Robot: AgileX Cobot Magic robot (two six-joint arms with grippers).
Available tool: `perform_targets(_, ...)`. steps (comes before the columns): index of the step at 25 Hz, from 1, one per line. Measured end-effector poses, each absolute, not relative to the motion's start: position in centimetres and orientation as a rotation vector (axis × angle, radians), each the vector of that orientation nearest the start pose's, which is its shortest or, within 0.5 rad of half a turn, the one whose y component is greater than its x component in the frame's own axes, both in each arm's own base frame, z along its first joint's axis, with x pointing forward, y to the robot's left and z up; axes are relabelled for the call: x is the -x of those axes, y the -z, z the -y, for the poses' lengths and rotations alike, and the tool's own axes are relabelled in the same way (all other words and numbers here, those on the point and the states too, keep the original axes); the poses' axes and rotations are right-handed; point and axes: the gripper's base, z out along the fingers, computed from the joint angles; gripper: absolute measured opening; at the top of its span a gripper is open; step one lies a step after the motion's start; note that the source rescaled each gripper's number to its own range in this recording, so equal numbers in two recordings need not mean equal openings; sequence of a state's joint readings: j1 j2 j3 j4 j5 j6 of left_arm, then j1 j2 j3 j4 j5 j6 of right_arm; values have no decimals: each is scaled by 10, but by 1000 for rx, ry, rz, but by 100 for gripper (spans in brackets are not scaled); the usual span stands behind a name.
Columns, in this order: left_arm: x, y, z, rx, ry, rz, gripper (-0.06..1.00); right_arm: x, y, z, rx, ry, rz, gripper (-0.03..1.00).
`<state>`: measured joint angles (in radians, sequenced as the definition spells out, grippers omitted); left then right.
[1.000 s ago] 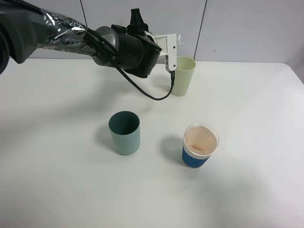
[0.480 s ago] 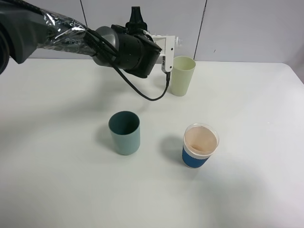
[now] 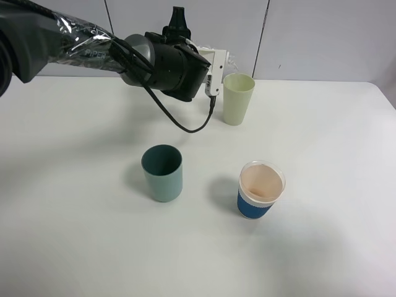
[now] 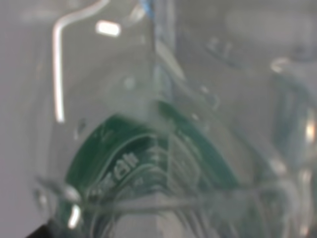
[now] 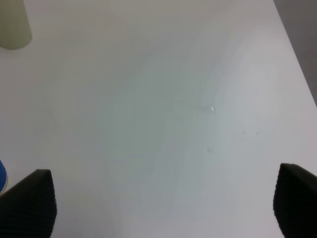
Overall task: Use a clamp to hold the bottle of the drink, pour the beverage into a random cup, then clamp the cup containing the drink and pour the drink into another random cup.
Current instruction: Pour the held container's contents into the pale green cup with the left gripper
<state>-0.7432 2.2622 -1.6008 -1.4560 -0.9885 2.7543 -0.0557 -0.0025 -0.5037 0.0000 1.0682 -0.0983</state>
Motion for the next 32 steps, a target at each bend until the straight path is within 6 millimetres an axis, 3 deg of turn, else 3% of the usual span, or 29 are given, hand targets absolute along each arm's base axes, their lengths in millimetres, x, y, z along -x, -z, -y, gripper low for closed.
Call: perform_targets(32,-405,-187,269,-1374,-1492,-1404,3,6,-278,0,35,91,-2047,67)
